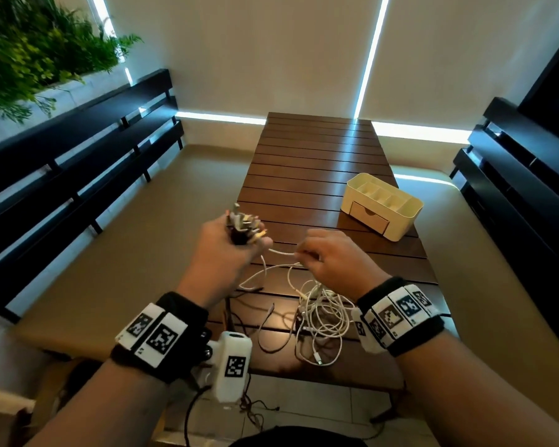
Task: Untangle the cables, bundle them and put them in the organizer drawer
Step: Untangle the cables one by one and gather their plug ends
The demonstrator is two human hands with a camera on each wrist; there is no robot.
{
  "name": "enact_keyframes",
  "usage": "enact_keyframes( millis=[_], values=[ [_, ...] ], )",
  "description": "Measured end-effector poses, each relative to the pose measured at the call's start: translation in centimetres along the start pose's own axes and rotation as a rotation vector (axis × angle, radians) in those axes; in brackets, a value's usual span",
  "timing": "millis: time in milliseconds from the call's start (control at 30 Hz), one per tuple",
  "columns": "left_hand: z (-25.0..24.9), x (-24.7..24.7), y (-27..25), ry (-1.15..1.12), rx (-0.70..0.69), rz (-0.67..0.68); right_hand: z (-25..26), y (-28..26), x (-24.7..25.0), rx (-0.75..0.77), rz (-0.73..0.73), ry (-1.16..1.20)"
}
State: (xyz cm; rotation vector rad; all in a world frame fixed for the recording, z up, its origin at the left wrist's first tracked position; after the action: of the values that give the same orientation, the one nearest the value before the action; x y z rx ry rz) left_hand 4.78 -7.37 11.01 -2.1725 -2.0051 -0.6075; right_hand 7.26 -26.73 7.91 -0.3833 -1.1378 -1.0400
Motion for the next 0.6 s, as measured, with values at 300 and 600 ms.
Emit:
enact_keyframes(
  millis=[300, 600],
  values=[
    [0.8, -2.1, 0.3, 0.109, -0.019, 0.391, 3.2, 0.2, 2.0, 0.182, -0.134, 0.08],
    [0.2, 0.5, 0.7, -0.074, -0.123, 0.14, 0.8, -0.4, -0.8, -0.085, -0.084, 0.292]
  ],
)
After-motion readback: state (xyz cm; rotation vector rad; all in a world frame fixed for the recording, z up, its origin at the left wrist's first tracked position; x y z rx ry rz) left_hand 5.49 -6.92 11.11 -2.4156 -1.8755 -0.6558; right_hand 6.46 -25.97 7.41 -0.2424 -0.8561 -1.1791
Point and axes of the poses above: each hand's wrist, its own y-axis towards the middle knuckle, its own x-axis out of the back of the hand, z = x × y, the point moved 4 cm from there along y, towards the middle knuckle, and after that the axes turned 6 degrees about z, right-handed, at the moved point
